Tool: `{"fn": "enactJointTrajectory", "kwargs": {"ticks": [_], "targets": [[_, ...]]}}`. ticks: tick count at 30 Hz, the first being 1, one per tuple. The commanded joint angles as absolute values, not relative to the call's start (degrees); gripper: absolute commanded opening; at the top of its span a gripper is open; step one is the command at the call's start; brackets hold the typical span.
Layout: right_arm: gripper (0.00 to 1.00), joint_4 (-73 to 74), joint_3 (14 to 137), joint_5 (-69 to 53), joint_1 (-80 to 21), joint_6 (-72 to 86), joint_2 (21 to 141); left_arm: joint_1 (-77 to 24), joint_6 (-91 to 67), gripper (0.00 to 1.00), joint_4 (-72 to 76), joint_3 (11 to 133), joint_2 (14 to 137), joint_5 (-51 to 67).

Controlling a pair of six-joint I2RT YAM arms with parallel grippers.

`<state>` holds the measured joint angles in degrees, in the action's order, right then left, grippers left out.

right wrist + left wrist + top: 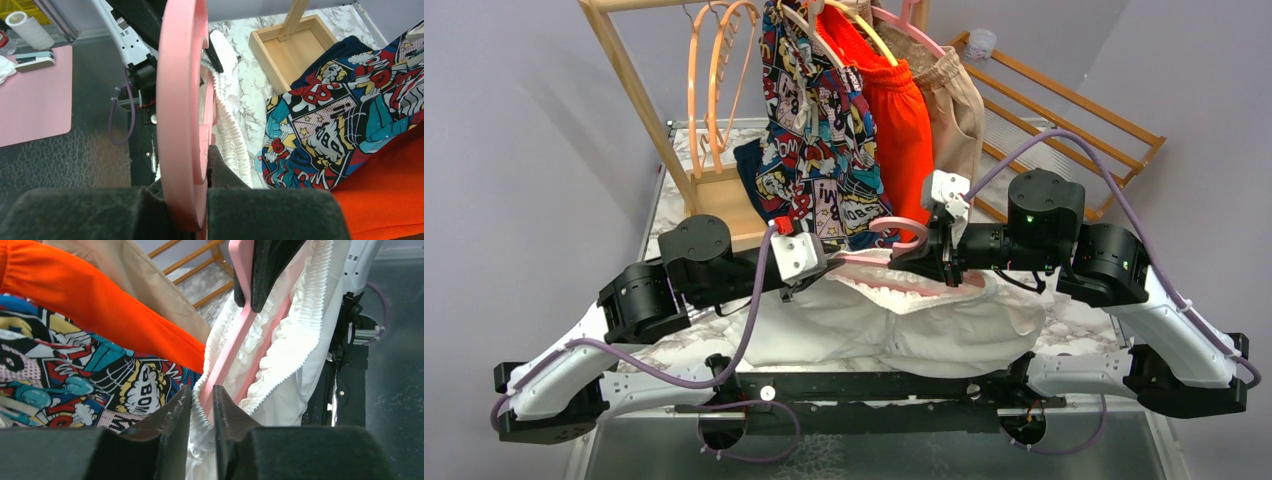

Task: Place the shorts on the hanger
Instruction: Hang the shorts on the hanger.

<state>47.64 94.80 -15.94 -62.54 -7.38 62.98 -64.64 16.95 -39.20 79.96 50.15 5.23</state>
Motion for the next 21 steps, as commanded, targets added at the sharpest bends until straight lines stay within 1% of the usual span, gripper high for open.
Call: {"fn": "enactJointTrajectory", "kwargs": {"ticks": [1,5,7,19,20,21], "targets": [[0.01,44.6,96.3,-15.5,-62.6,-7.1,61.2,-64.7,16.5,0.20,-40.7,77.8,47.4,-0.3],[0.01,44.7,96.8,-15.3,-62.6,-7.1,61.0,-64.7,16.0,0.05,-41.6,76.2,45.5,-2.1],[0.01,44.7,96.7,-15.1,-62.6,-7.0,60.8,-64.7,15.7,0.00,-41.9,76.0,44.7,-3.0],[0.01,44.1,96.4,-15.8,-62.6,-5.8,58.9,-64.7,14.4,0.00,-43.7,75.6,42.8,-5.3],[0.01,44.2,96.3,-16.0,-62.6,-5.7,58.9,-64.6,14.0,0.06,-43.6,76.0,42.7,-4.6],[0.01,44.3,96.3,-16.2,-62.6,-5.7,58.9,-64.7,13.7,0.21,-43.5,76.6,42.6,-3.7]]}}
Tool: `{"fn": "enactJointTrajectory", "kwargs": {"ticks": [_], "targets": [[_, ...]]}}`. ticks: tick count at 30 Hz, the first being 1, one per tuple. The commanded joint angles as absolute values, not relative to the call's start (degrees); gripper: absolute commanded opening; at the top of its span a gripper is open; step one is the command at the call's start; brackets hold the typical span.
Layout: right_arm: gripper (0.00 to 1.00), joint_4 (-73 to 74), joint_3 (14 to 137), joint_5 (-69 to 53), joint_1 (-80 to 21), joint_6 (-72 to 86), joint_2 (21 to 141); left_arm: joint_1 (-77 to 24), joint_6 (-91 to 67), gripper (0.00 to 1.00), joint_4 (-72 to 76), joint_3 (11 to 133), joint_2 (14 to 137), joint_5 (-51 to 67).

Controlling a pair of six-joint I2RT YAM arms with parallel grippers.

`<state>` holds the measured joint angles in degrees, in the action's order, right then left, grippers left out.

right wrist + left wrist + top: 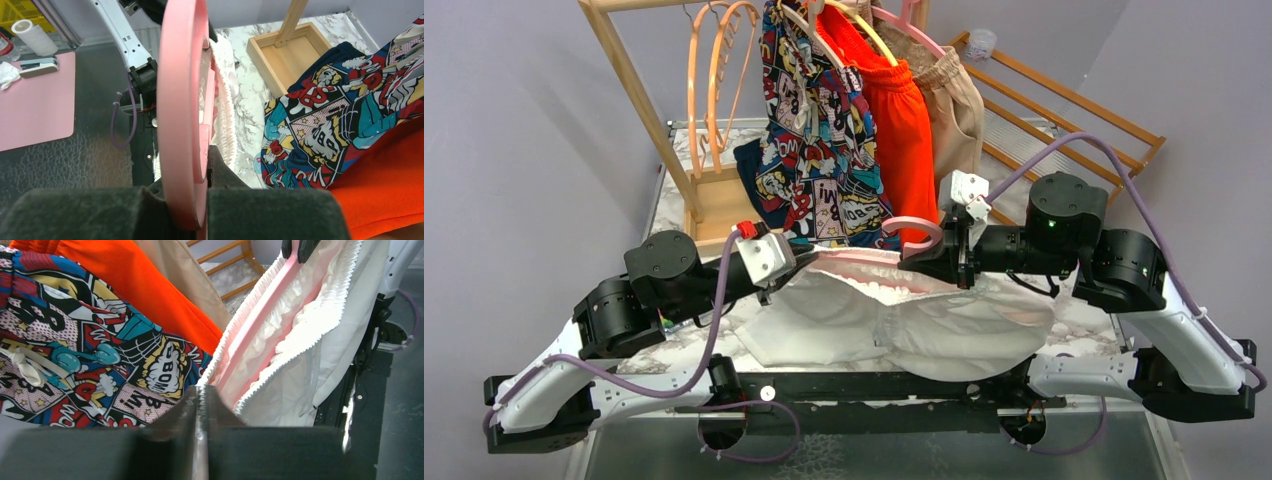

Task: Place the shorts on the hanger
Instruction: Hang the shorts on the hanger.

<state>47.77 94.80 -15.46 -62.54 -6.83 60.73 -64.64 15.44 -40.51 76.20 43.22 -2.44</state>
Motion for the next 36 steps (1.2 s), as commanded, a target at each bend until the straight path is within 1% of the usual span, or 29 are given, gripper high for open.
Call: {"fn": "enactJointTrajectory", "kwargs": {"ticks": [1,2,3,4,5,7,10,18,21,22,26,30,32,33,36], "targets": [[0.01,44.3,96.2,-16.4,-62.7,-5.6,58.9,-64.7,13.3,0.37,-43.2,77.2,42.7,-2.4],[0.01,44.3,96.1,-16.5,-62.6,-5.6,59.0,-64.7,12.9,0.54,-42.9,78.7,42.9,-1.1],[0.01,44.3,96.1,-16.6,-62.6,-5.5,59.0,-64.7,12.4,0.64,-42.4,80.0,43.2,0.0],[0.01,44.2,96.0,-16.7,-62.6,-5.5,59.0,-64.7,12.1,0.70,-41.8,81.3,43.4,1.5],[0.01,44.1,95.9,-16.9,-62.6,-5.5,59.0,-64.6,11.7,0.74,-40.8,82.4,43.6,2.7],[0.01,44.0,95.6,-17.3,-62.6,-5.5,59.2,-64.7,11.1,0.78,-39.0,84.6,44.0,5.7],[0.01,43.5,94.9,-18.6,-62.6,-5.4,59.4,-64.7,10.8,0.80,-37.0,86.8,45.3,10.6],[0.01,41.3,93.8,-22.8,-62.6,-5.0,60.1,-64.7,12.4,0.80,-36.9,87.6,52.0,22.9],[0.01,41.1,94.1,-23.8,-62.6,-4.9,60.2,-64.7,13.6,0.77,-38.0,87.8,54.2,25.4],[0.01,41.0,94.6,-24.6,-62.6,-4.9,60.4,-64.7,14.6,0.75,-38.8,88.1,56.7,27.1],[0.01,41.0,94.6,-24.7,-62.7,-5.2,60.5,-64.6,15.4,0.72,-39.4,88.2,58.4,27.9],[0.01,40.7,94.0,-24.4,-62.6,-5.6,60.3,-64.7,15.6,0.65,-39.6,87.3,59.5,27.5],[0.01,40.6,94.0,-24.6,-62.7,-5.8,60.4,-64.7,15.8,0.60,-39.6,86.9,60.0,25.9],[0.01,40.5,94.0,-24.7,-62.6,-5.8,60.4,-64.6,15.9,0.57,-39.6,86.8,60.2,25.2],[0.01,40.3,94.1,-24.9,-62.6,-5.8,60.5,-64.7,16.2,0.43,-39.6,86.5,60.6,23.4]]}}
